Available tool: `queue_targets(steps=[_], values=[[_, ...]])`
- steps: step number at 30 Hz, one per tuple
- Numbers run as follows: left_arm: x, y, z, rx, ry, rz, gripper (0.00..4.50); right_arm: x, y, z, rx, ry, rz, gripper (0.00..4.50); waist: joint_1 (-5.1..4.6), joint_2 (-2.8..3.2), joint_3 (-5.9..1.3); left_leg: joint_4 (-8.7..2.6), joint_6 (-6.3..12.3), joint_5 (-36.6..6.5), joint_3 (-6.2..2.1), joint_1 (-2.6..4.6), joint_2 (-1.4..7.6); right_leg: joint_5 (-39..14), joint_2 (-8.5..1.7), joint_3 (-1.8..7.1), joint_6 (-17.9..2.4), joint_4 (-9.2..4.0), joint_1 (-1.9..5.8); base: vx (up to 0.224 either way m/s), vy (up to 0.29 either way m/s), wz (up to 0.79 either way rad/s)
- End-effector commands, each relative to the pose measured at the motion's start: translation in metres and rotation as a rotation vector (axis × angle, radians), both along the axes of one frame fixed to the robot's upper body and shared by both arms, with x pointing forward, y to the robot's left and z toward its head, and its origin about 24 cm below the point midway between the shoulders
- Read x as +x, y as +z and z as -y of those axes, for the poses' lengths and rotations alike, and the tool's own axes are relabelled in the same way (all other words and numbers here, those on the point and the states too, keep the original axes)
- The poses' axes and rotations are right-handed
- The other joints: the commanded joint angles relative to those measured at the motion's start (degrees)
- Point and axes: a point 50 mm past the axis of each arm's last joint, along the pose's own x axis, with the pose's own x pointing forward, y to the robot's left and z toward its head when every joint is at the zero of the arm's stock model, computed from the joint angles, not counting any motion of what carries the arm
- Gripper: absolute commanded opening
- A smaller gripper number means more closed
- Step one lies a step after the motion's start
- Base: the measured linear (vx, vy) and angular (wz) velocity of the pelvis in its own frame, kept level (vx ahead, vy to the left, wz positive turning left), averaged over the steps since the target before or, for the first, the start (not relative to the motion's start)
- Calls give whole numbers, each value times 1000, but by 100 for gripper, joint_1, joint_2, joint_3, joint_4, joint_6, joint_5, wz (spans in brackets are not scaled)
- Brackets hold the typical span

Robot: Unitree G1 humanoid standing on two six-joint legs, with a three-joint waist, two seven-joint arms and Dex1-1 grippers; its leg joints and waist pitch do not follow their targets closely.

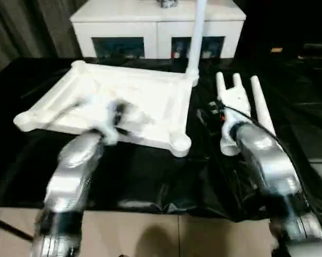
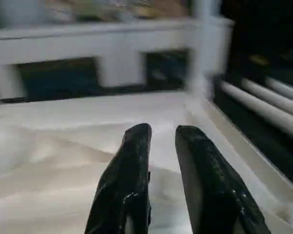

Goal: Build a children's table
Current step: Rotate table base

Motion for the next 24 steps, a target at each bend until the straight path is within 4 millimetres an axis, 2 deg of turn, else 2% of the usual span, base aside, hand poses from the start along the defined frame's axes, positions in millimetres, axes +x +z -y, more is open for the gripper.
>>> queue_targets(steps=[1, 2, 3, 4, 5, 6, 7, 8, 9, 10, 11, 12, 13, 14, 15, 16, 17, 18, 19, 20, 21, 22, 23, 24], values=[[-7, 5, -7, -4, 92, 47, 113, -10, 2, -5, 98, 17, 28, 445, 11, -2, -423, -378, 165, -1314, 4, 133, 103, -738, -128, 114, -1133, -331, 300, 0, 0, 0], [-10, 4, -8, -1, 120, 62, 113, -16, -1, -6, 141, 27, 28, 445, -8, 1, -378, -433, 89, -1933, -7, 182, 123, -1485, -128, 101, -987, -398, 302, 0, 0, 0], [-14, 2, -8, -9, 141, 71, 113, -22, -6, -9, 187, 33, 19, 445, -28, 19, -354, -482, -8, -2666, -23, 315, 134, -2317, -100, 64, -814, -482, 279, 0, 0, 0], [-16, 2, -8, -18, 153, 76, 113, -25, -10, -10, 209, 36, 13, 445, -54, 24, -312, -498, -45, -3098, -35, 407, 127, -2753, -60, 26, -761, -534, 240, 0, 0, 0], [-18, -1, -6, -33, 170, 66, 113, -31, -18, -12, 216, 39, 4, 445, -163, 106, -263, -342, -340, -3906, 125, 1051, 181, -3631, 237, 46, -647, -744, -158, 0, 0, 0], [-19, -3, -3, -29, 163, 61, 113, -33, -23, -14, 215, 36, -12, 445, -158, 21, -158, -339, -421, -4372, 67, 1352, 222, -3459, 352, -145, -656, -701, -252, -6, -7, -48], [-19, -5, -1, -27, 159, 57, 113, -35, -27, -15, 213, 33, -22, 445, -176, 41, -63, -420, -453, -4741, 34, 1363, 317, -3271, 386, -278, -563, -590, -267, -6, -7, -48], [-20, -6, 1, -13, 155, 51, 113, -35, -30, -17, 205, 32, -25, 445, -190, 81, -9, -722, -409, -5268, -50, 1236, 535, -2959, 277, -394, -377, -276, -35, 18, 19, -95], [-20, -8, 4, 1, 151, 50, 113, -33, -31, -20, 202, 38, -18, 445, -152, 117, 19, -1088, -292, -5604, -37, 1059, 774, -2424, 108, -369, -362, 275, 277, -5, -12, -108], [-21, -8, 5, -2, 149, 48, 113, -32, -30, -21, 174, 41, 5, 445, -100, 6, 60, -1263, -55, -5643, -148, 538, 636, -2159, -24, -391, -147, 483, 724, -5, -12, -108], [-21, -8, 6, -6, 148, 46, 113, -31, -29, -22, 154, 43, 22, 445, 130, 169, -52, -1180, 245, -5636, 12, 423, 509, -2302, -117, -94, 44, 843, 1039, 0, -88, -58], [-22, -7, 4, 11, 160, 50, 113, -30, -27, -27, 145, 94, 9, 445, -73, -241, -80, -225, 239, -4298, 92, 863, -49, -4812, -126, 226, 287, -372, 501, 90, -107, -17], [-23, -7, 4, 16, 164, 51, 113, -29, -27, -28, 144, 108, 5, 445, -25, -285, -117, 291, 372, -3131, 169, 668, -325, -5913, -398, 436, 303, -733, 592, 90, -107, -17], [-23, -7, 4, 18, 167, 49, 113, -28, -26, -29, 144, 115, 2, 445, 57, -458, -206, 663, 561, -2093, 26, 198, -366, -6170, -665, 789, 146, -758, 1040, 165, -84, -14], [-25, -7, -2, 42, 201, 49, 113, -24, -23, -34, 164, 165, -7, 445, 164, -387, -296, 939, 760, -906, -323, -270, -413, -4587, -667, 940, -562, -556, 1333, 151, -105, 8], [-25, -7, -4, 46, 214, 45, 113, -22, -21, -36, 172, 191, -6, 445, 128, -363, -269, 945, 809, -722, -390, -345, -402, -4071, -627, 914, -817, -546, 1325, 151, -105, 8], [-27, -7, -7, 53, 227, 42, 113, -21, -19, -38, 190, 209, -12, 445, 148, -168, -279, 769, 884, -266, -455, -298, -323, -3285, -586, 798, -1400, -627, 1252, 150, -88, 25], [-28, -7, -9, 62, 239, 47, 113, -20, -18, -38, 192, 217, -8, 445, 123, -21, -265, 340, 1025, 84, -454, -266, -221, -2891, -329, 474, -1478, -634, 1257, 189, -31, 18], [-29, -7, -10, 66, 244, 50, 113, -19, -18, -38, 175, 227, -7, 445, 120, 143, -316, 82, 980, 206, -438, -118, -147, -2692, -175, 264, -1288, -606, 1232, 189, -31, 18], [-30, -6, -11, 69, 248, 50, 113, -18, -18, -39, 179, 239, -12, 445, 84, 280, -290, -116, 887, 11, -464, 182, -80, -2510, -1, 55, -1034, -608, 1101, 217, 17, -7], [-31, -5, -11, 77, 254, 51, 113, -16, -17, -38, 176, 244, -10, 445, -216, 292, -384, -547, 2239, -2126, -1602, 909, 325, -2034, 449, -291, -347, 674, 417, 258, 6, 5], [-33, -3, -12, 81, 257, 55, 113, -16, -16, -39, 176, 244, -3, 445, -236, 283, -421, -455, 2922, -2263, -1760, 1024, 278, -1907, 416, -202, -184, 816, 274, 258, 6, 5], [-33, -3, -12, 83, 258, 57, 113, -15, -16, -40, 173, 245, 1, 445, -295, 229, -436, -269, 3728, -1437, -1963, 1122, 178, -1676, 346, -61, 170, 1003, -57, 253, -40, 43], [-34, -1, -13, 85, 260, 58, 113, -14, -14, -41, 183, 241, 8, 445, -339, 134, -464, -244, 3953, -318, -2074, 1107, -50, -1503, 340, -15, 411, 1076, -165, 197, -55, 44]])
